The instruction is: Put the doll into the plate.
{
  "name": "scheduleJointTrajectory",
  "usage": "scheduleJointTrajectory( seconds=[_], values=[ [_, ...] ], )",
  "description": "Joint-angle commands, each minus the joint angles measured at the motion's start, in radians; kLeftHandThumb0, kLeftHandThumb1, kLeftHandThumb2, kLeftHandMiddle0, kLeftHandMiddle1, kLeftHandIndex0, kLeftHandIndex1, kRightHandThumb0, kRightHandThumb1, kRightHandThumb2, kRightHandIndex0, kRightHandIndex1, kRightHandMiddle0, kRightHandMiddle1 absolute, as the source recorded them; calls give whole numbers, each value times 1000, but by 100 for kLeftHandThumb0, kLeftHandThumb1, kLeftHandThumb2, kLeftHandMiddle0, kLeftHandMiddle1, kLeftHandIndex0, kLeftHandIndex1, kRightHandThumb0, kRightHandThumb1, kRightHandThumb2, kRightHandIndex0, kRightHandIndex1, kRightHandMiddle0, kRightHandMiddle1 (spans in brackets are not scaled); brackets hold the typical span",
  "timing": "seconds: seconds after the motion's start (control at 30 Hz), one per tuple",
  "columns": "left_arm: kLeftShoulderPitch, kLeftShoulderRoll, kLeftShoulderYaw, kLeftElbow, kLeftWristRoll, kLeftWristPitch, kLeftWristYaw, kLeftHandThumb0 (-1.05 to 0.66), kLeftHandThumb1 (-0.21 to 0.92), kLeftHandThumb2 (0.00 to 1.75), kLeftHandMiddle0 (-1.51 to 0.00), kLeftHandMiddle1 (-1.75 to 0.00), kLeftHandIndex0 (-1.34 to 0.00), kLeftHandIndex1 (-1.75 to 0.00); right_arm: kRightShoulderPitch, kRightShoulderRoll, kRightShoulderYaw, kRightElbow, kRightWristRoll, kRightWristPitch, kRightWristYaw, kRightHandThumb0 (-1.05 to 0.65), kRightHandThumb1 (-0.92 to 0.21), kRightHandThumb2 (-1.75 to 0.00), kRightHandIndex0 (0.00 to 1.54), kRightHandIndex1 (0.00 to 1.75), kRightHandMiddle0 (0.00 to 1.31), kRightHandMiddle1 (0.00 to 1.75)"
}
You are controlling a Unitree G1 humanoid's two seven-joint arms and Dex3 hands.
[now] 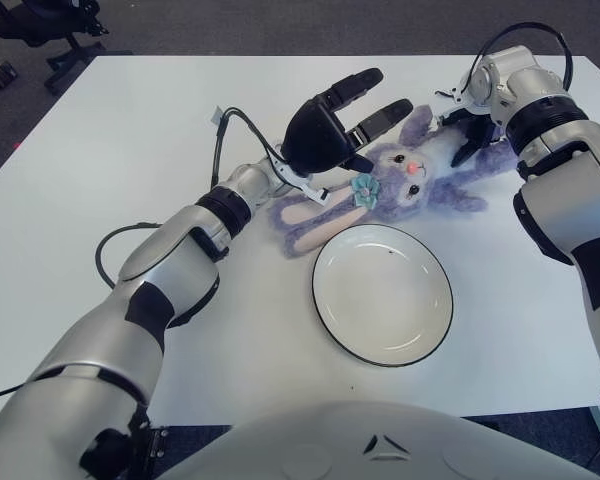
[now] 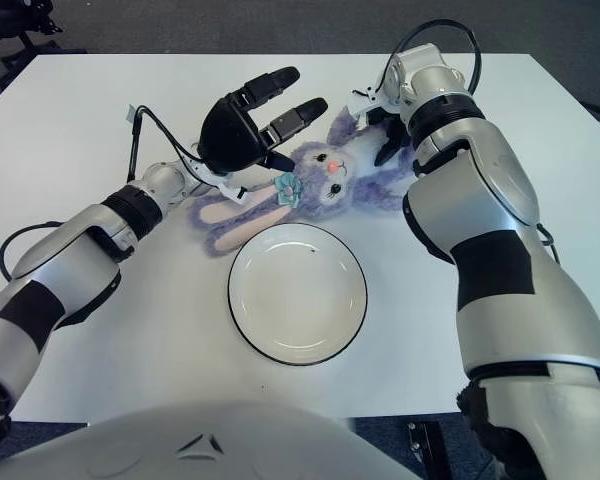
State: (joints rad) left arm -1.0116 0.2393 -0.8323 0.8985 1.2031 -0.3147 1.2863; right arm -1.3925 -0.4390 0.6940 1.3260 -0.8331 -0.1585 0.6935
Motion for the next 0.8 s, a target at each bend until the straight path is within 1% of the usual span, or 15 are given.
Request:
scheduleJointTrajectory(
  seconds=[0.0, 0.03, 0.1, 0.2, 0.43, 0.6, 0.63, 0.7, 0.77],
  values=[
    [3, 6, -3, 1, -5, -15, -15, -42, 92, 26, -77, 0, -54, -41, 77, -28, -68, -42, 47, 51, -246, -37, -87, -46, 67, 42, 50, 1],
    [3, 5, -3, 2, -5, -16, -16, -42, 92, 25, -77, 0, -52, -44, 82, -27, -71, -44, 46, 62, -267, -45, -89, -45, 69, 29, 50, 1],
    [2, 5, -3, 5, -5, -17, -17, -43, 92, 25, -77, 0, -51, -46, 97, -28, -80, -55, 40, 89, -326, -52, -91, -44, 71, 17, 50, 1],
    [3, 5, -3, 7, -4, -18, -18, -43, 92, 25, -77, 0, -49, -48, 112, -43, -87, -75, 35, 97, -378, -56, -92, -43, 72, 9, 52, 2],
    [5, 6, -1, 8, -5, -23, -22, -43, 92, 25, -76, 0, -49, -49, 133, -71, -95, -114, 28, 96, -450, -59, -92, -43, 78, 7, 62, 7],
    [5, 7, -1, 8, -5, -23, -23, -43, 92, 26, -76, 0, -49, -49, 137, -75, -94, -120, 29, 96, -464, -59, -92, -43, 80, 7, 64, 9],
    [6, 8, 0, 9, -6, -25, -26, -43, 92, 26, -76, 0, -49, -49, 138, -85, -100, -147, 23, 121, -505, -59, -92, -43, 81, 7, 64, 9],
    [8, 9, 0, 10, -7, -26, -30, -43, 92, 26, -76, 0, -49, -49, 141, -98, -107, -183, 15, 153, -556, -67, -92, -53, 68, 3, 61, 7],
    [9, 9, 0, 10, -8, -26, -33, -43, 92, 26, -76, 0, -49, -49, 149, -104, -128, -220, 26, 184, -574, -71, -92, -59, 61, 2, 58, 6]
  ],
)
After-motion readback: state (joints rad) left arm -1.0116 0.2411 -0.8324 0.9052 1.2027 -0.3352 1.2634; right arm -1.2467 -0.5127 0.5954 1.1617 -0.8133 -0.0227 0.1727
